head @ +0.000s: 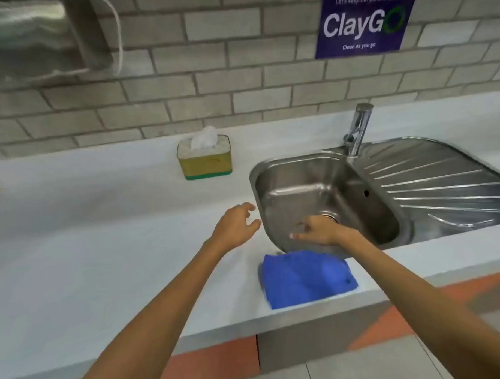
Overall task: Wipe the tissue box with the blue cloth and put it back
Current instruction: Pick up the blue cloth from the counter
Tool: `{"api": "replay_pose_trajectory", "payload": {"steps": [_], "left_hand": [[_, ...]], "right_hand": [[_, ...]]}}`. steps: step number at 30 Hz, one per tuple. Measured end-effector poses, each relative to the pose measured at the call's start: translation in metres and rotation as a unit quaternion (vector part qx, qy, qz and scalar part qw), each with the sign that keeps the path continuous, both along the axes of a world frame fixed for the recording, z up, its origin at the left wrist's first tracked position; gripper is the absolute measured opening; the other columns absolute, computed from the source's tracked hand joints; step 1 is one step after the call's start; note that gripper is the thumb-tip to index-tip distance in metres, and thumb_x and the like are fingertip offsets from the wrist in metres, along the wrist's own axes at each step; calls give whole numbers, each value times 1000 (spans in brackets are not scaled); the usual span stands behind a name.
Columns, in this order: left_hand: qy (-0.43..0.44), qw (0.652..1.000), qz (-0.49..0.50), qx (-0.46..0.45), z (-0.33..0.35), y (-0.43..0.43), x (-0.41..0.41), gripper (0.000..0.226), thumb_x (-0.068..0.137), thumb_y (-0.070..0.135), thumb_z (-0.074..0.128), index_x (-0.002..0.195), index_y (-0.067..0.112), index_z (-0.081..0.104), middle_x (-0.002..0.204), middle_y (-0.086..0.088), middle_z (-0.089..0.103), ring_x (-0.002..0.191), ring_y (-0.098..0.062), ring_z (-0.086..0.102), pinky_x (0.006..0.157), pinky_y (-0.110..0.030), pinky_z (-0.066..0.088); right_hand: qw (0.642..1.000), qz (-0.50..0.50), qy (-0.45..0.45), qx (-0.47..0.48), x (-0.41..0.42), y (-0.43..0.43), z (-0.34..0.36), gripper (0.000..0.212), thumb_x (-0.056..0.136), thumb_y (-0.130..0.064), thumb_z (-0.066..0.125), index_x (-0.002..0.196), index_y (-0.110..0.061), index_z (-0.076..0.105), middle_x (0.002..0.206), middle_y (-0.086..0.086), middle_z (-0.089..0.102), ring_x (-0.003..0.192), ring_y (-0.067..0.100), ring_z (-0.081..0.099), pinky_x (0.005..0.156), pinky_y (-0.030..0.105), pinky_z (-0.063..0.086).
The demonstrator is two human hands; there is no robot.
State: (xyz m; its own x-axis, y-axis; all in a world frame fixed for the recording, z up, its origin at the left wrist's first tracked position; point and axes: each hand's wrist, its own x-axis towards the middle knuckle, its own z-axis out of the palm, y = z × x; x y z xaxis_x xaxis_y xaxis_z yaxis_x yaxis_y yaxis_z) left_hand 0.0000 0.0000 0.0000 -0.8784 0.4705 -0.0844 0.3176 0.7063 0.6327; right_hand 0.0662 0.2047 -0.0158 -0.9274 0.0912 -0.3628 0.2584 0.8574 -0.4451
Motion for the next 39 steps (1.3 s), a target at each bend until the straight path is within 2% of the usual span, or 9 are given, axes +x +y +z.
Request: {"api": "replay_pose_trajectory", "payload": {"steps": [11,15,17,22,24,27,31,35,39], "left_hand": [[-40,988,-44,-145,-69,19,55,57,80,43,64,127,13,51,125,-11,54,113,-25,52,91,-32,45],[-43,990,-14,-135,-76,25,61,51,77,40,67,116,9,54,119,-12,59,106,-27,56,86,-34,46],[-57,990,-4,-126,-77,24,61,46,77,39,68,107,6,58,111,-14,65,99,-28,59,78,-33,46],[-100,994,36,-35,-75,17,59,18,78,29,66,76,15,56,75,-1,58,73,-19,52,56,-21,36],[-124,989,73,21,-73,12,54,27,79,24,65,63,19,45,63,2,49,68,-20,49,54,-19,34],[-221,958,122,136,-62,1,40,21,78,26,65,66,19,49,71,0,57,67,-15,54,60,-20,40],[-370,865,164,298,-47,-23,13,25,73,23,63,98,22,64,99,-3,68,88,-20,63,74,-30,49],[-400,803,200,395,-32,-49,-23,19,85,13,53,89,27,65,76,8,77,84,-17,65,66,-30,50],[-404,780,204,433,-17,-70,-57,21,87,9,48,91,23,64,73,6,76,75,-13,67,63,-25,50]], "right_hand": [[996,-3,-85,-3,24,30,-39,53,84,-40,62,123,-4,57,129,13,59,117,27,55,99,33,42],[997,21,-77,-4,22,33,-44,34,82,-38,64,85,-5,67,84,11,63,85,26,57,73,32,41],[997,25,-71,-1,24,33,-45,37,82,-38,65,61,-11,52,64,4,50,74,24,48,67,29,34],[999,20,-13,-41,21,31,-42,35,84,-36,63,65,-10,48,72,9,49,73,23,45,66,30,31],[996,4,27,-86,14,30,-39,40,84,-35,63,58,-12,44,62,4,45,62,19,42,59,29,30],[985,-26,51,-164,-3,20,-32,36,85,-35,62,57,-27,42,59,-9,44,57,5,43,54,20,31],[976,-34,38,-213,-31,-7,-28,32,85,-42,60,66,-20,47,68,-5,52,64,9,50,59,22,37],[933,-84,-28,-349,-63,-33,-25,42,83,-48,59,96,-9,63,95,4,69,84,17,66,73,24,51],[845,-147,-116,-501,-96,-53,-27,50,86,-47,54,122,-12,57,112,5,67,102,21,64,81,29,53]]}}
